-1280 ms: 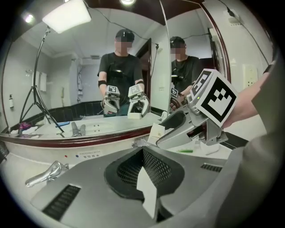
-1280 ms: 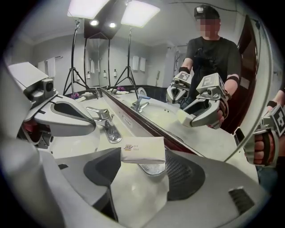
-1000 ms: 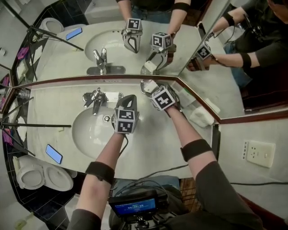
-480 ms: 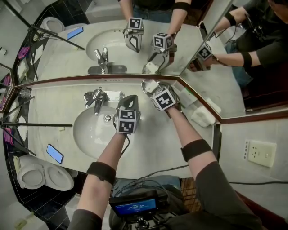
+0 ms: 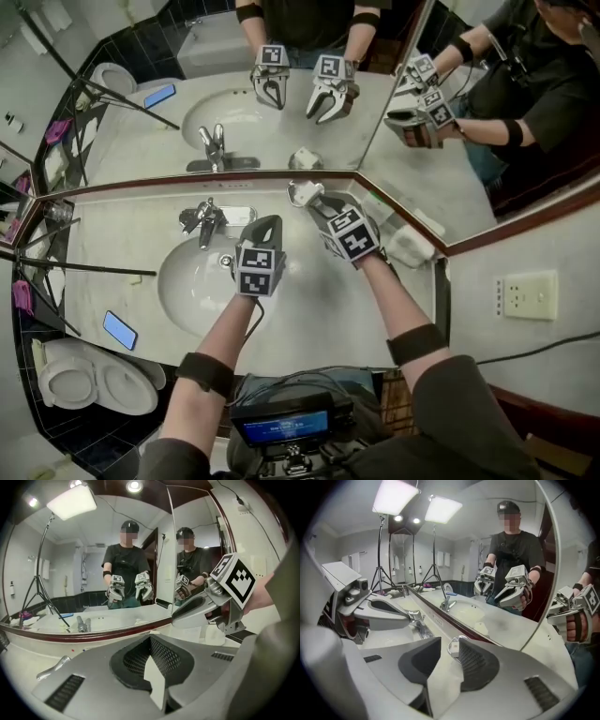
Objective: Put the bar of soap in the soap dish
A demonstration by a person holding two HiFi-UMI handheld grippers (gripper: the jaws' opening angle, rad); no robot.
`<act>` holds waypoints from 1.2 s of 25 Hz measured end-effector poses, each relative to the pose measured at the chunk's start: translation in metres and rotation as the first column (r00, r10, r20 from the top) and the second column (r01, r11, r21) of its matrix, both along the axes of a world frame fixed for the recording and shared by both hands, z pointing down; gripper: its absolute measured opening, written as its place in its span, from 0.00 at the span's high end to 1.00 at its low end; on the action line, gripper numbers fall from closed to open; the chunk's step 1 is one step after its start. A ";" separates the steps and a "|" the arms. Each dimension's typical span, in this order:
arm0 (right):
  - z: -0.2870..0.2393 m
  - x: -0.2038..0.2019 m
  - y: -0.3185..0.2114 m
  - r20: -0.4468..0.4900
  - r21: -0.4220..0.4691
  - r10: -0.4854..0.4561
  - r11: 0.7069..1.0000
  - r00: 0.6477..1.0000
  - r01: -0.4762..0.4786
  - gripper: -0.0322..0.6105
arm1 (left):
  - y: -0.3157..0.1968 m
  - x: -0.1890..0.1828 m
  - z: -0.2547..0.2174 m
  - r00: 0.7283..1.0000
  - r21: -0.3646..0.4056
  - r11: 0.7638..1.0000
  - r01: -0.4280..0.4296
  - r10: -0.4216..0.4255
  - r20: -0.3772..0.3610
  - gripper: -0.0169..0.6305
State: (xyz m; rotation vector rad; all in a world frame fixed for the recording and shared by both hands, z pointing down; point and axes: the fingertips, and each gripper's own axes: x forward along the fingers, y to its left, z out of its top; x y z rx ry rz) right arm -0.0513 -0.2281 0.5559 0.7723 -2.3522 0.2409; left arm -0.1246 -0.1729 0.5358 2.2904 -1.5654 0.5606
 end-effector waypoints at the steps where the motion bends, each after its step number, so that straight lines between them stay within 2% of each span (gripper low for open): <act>1: -0.013 0.004 0.007 0.028 0.019 0.010 1.000 1.000 -0.010 0.80 | 0.006 0.003 -0.006 1.000 0.009 1.000 -0.007 0.007 -0.002 0.97; 4: -0.043 0.019 0.033 0.102 0.046 0.041 0.998 0.994 -0.046 0.92 | 0.024 0.011 -0.018 1.000 0.029 0.999 -0.023 0.023 -0.006 0.97; 11: -0.057 0.058 0.091 0.211 0.047 0.102 0.992 0.972 -0.114 0.92 | 0.067 0.027 -0.037 0.998 0.057 0.997 -0.053 0.054 -0.024 0.97; 16: -0.052 0.079 0.122 0.284 0.006 0.171 0.984 0.943 -0.180 0.92 | 0.091 0.028 -0.041 0.998 0.064 0.997 -0.035 0.039 -0.055 0.97; 22: -0.041 0.084 0.139 0.289 -0.025 0.195 0.980 0.937 -0.196 0.92 | 0.110 0.032 -0.036 0.997 0.061 0.997 -0.055 0.059 -0.058 0.97; 26: -0.042 0.081 0.137 0.283 -0.021 0.188 0.982 0.941 -0.189 0.92 | 0.112 0.030 -0.030 0.996 0.044 0.999 -0.029 0.033 -0.084 0.97; 30: -0.042 0.078 0.128 0.260 -0.010 0.176 0.984 0.950 -0.180 0.92 | 0.102 0.029 -0.020 0.997 0.008 1.000 -0.014 0.015 -0.072 0.97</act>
